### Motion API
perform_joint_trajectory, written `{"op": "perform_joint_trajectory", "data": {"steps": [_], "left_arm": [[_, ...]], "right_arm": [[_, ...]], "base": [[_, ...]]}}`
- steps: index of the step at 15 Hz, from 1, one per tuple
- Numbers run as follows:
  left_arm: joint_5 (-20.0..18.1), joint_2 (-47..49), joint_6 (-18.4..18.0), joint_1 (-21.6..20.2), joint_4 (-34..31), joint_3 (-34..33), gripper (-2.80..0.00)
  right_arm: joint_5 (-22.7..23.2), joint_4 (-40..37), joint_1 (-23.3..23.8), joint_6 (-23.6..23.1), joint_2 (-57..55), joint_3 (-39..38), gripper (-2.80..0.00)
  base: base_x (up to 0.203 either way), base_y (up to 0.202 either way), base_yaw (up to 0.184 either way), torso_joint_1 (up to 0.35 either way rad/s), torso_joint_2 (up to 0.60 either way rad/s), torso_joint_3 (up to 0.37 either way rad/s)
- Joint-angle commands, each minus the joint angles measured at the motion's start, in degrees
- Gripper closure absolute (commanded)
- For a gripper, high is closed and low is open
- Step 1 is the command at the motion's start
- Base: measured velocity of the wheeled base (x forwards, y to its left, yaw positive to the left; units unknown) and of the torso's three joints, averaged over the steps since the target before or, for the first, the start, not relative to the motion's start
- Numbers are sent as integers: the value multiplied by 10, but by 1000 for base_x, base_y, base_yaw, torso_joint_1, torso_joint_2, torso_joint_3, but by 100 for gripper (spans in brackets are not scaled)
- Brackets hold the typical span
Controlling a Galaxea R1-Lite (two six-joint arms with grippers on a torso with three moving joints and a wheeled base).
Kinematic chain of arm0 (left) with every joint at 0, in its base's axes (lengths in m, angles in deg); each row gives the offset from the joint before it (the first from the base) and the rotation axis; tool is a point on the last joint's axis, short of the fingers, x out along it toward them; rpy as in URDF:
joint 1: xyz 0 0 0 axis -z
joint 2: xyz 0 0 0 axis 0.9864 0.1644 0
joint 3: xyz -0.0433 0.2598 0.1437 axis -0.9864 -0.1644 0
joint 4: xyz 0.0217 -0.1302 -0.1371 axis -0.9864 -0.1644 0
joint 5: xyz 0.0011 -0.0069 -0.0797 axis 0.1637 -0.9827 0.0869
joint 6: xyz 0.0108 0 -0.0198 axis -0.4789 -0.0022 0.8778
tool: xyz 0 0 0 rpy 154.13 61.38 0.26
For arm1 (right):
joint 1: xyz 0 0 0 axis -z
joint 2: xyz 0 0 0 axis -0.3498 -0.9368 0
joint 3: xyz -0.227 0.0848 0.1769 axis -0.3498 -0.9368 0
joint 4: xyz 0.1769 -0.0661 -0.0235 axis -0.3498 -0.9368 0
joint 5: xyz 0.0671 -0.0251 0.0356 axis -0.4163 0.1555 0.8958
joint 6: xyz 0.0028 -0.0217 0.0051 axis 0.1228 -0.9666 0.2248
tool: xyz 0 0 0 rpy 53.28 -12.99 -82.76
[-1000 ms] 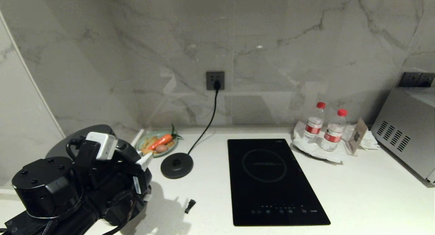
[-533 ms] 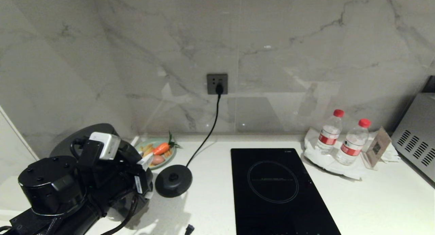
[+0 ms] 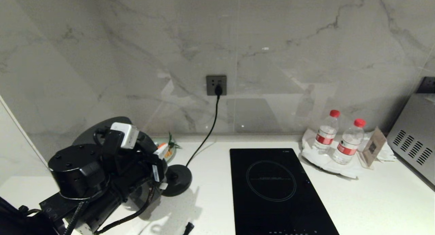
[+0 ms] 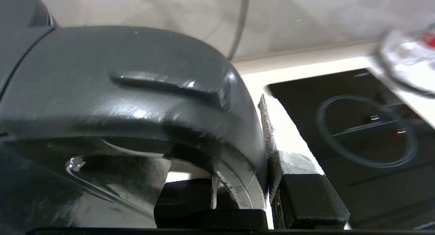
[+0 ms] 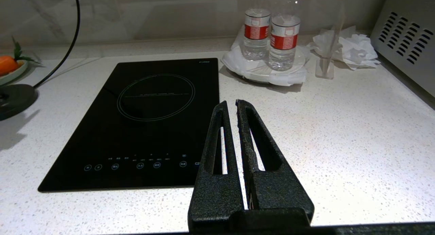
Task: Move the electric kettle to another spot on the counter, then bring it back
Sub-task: Place it on the power base
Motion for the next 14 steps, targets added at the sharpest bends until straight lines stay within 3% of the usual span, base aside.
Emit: {"op": "perform_joint_trajectory", "data": {"steps": [1,3,7,14], "left_arm": [[2,22,0,26,4,22,0],[6,32,0,56,3,27,0],[71,104,-1,106,4,92,0],[107,223,-42,116,3,224,0]], "right_arm": [[1,0,-1,0,-1,0,0],[0,0,0,0,-1,0,0],[0,0,0,0,-1,0,0],[1,0,0,0,-1,0,0]], "base": [[0,0,0,0,0,0],[0,0,0,0,0,0],[0,0,0,0,0,0],[0,0,0,0,0,0]]}}
